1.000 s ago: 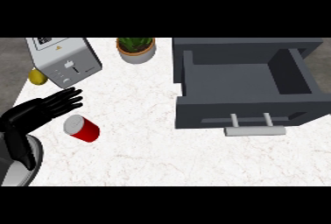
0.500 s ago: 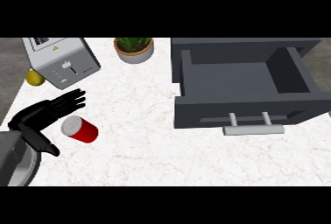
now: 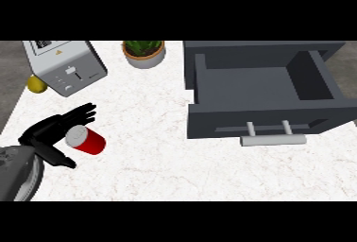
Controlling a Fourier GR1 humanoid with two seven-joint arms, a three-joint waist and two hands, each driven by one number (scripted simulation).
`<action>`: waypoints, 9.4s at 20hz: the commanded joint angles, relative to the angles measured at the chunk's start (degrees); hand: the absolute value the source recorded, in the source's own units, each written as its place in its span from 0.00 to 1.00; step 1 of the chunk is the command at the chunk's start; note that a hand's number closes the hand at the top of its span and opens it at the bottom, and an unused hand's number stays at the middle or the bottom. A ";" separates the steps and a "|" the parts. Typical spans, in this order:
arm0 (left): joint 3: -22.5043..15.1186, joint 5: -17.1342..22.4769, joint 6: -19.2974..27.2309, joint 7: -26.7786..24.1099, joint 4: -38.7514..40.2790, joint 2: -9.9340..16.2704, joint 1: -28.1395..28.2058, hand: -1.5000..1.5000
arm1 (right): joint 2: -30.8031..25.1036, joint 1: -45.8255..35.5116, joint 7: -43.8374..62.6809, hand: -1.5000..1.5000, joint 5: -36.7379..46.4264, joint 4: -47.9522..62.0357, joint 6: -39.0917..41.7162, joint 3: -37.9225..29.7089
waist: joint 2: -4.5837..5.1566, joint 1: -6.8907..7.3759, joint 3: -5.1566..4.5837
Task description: Pick up the can, place it into the drawer and close the drawer
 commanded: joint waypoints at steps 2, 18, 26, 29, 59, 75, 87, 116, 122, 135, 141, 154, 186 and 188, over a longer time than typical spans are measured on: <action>-1.40 -2.22 -6.94 -9.17 5.88 0.39 -1.78 0.00 | -0.95 -1.57 2.10 0.00 -0.99 -1.32 -0.65 -0.08 | 0.40 -0.45 -0.22; -3.67 -0.15 -8.59 -9.42 10.91 -5.74 -2.55 1.00 | 0.92 3.59 4.99 0.00 -5.76 -4.66 1.81 -1.90 | -0.01 -0.48 -0.16; -4.25 3.61 -15.68 -4.49 8.39 -7.84 -6.57 1.00 | 0.31 -0.22 3.81 0.00 -3.91 -1.35 0.78 -2.70 | 0.06 0.26 -0.06; -5.31 4.41 -17.21 -5.37 4.98 -8.07 -3.93 1.00 | 1.77 1.78 5.47 0.00 -4.26 -4.47 0.02 -2.40 | -0.30 0.88 -0.06; -0.65 14.29 65.00 32.19 -48.88 -27.60 -5.08 1.00 | 3.05 -0.34 6.50 0.00 -4.96 -2.18 2.66 -7.82 | -0.76 2.42 0.18; -1.59 14.85 72.89 33.24 -32.18 -28.59 -27.14 1.00 | 8.09 2.73 7.86 0.00 -2.83 -9.58 1.45 -1.36 | -0.47 0.82 0.14; -9.19 23.40 83.66 29.68 -16.34 -28.59 -43.49 1.00 | 7.41 -2.68 12.81 0.00 -2.10 -10.12 -0.14 -2.37 | -0.25 0.17 0.15; -31.51 47.84 91.37 19.25 3.28 -28.59 -53.13 1.00 | 6.25 -6.21 15.26 0.00 -3.10 -10.98 0.33 -2.92 | 0.41 -3.02 0.25; -33.23 50.79 94.13 19.51 5.31 -28.59 -55.34 0.00 | 5.75 -7.98 15.34 0.00 -2.46 -7.86 -0.27 -2.86 | 0.62 -3.27 0.27; -35.36 56.23 95.25 11.37 5.99 -28.59 -50.87 0.00 | 2.48 -9.82 14.83 0.00 -5.01 -7.11 0.92 -5.43 | 0.77 -3.84 0.24; -35.09 58.42 95.56 11.16 3.93 -28.59 -52.49 0.00 | 0.26 -11.99 6.93 0.00 8.63 -13.34 4.47 -5.98 | 0.60 -2.75 0.22; -34.35 60.47 96.03 8.21 5.07 -28.59 -56.16 0.00 | 1.59 -21.36 1.53 0.00 36.59 -15.71 3.63 10.20 | 0.35 0.44 0.17; -35.07 53.18 97.64 20.11 -12.16 -14.65 -45.66 0.00 | 1.12 -59.52 -8.57 0.00 94.19 57.24 -32.02 35.41 | -0.38 4.85 0.15; -35.26 52.59 99.82 23.28 -16.85 -14.04 -45.78 0.00 | 1.65 -62.63 -7.57 0.00 94.05 60.55 -32.69 34.09 | -0.70 4.61 0.15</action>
